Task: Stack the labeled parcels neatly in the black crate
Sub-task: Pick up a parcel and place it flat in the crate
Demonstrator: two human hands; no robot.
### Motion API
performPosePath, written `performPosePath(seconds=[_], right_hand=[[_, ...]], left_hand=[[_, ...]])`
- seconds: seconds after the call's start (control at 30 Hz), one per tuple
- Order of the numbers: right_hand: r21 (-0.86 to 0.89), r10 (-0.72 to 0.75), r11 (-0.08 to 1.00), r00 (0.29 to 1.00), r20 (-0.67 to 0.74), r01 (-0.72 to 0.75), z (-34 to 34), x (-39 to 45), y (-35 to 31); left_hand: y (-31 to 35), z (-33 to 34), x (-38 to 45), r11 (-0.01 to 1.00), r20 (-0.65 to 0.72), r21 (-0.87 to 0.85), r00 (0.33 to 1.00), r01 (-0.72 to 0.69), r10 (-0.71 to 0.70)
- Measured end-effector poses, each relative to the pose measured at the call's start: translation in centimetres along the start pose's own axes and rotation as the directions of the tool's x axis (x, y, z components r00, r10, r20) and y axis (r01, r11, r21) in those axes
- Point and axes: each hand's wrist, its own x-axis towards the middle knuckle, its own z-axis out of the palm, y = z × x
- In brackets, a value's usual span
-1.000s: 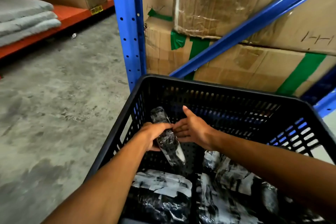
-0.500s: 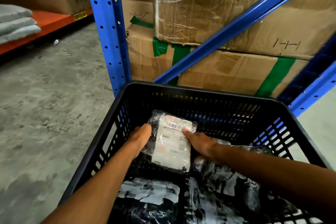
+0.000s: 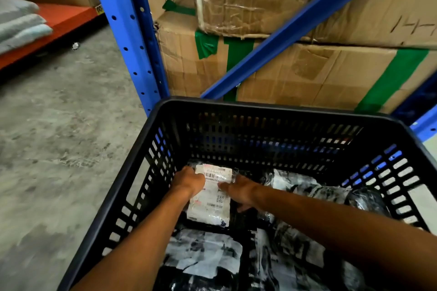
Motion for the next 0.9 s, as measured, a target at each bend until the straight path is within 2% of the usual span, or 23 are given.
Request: performPosePath(seconds=[0.1, 0.27, 0.33, 0.4, 0.43, 0.53, 0.63, 0.7, 0.8, 0.9], right_hand=[[-0.007, -0.076, 0.997, 0.997, 0.015, 0.077, -0.1, -0.5, 0.9], [-0.033, -0.21, 0.977, 0.978, 0.012, 0.21, 0.4, -1.5, 2.1], [-0.189, -0.227, 0.954, 0.973, 0.044, 0.231, -0.4, -2.2, 1.7], [-0.458, -0.191, 0.871, 0.981, 0.018, 0.178, -2.0, -3.1, 0.5], [-0.593, -0.186, 0.792, 0.983, -0.011, 0.143, -3.1, -4.0, -0.1], [-0.779, -0.138, 0.627, 0.981, -0.134, -0.018, -7.9, -6.4, -0.7], [-0.786, -0.024, 0.587, 0.966, -0.258, -0.195, -12.0, -8.9, 1.0], [-0.782, 0.027, 0.566, 0.954, -0.298, -0.261, -13.5, -9.8, 2.5], [-0.764, 0.044, 0.575, 0.943, -0.329, -0.293, -13.4, -10.4, 3.1], [-0.679, 0.108, 0.675, 0.949, -0.295, -0.288, -12.9, -11.1, 2.8]], left_hand=[[-0.3, 0.2, -0.4, 0.997, 0.057, 0.076, 0.998, -0.001, -0.004], [-0.6, -0.5, -0.7, 0.995, 0.095, 0.098, 0.995, -0.001, -0.008], [-0.2, -0.5, -1.2, 0.992, 0.102, 0.121, 0.994, -0.035, 0.023], [1.2, -0.1, -1.6, 0.98, 0.122, 0.158, 0.988, -0.118, 0.099], [2.4, 0.4, -2.2, 0.971, 0.151, 0.162, 0.977, -0.176, 0.152], [6.1, 2.2, -4.9, 0.946, 0.338, 0.046, 0.896, -0.322, 0.288], [8.7, 4.2, -8.1, 0.921, 0.54, -0.028, 0.77, -0.388, 0.34], [9.4, 5.7, -9.7, 0.92, 0.605, -0.079, 0.715, -0.383, 0.349], [9.6, 7.1, -11.2, 0.914, 0.649, -0.102, 0.67, -0.393, 0.361], [9.1, 7.0, -11.6, 0.92, 0.644, -0.107, 0.678, -0.378, 0.354]])
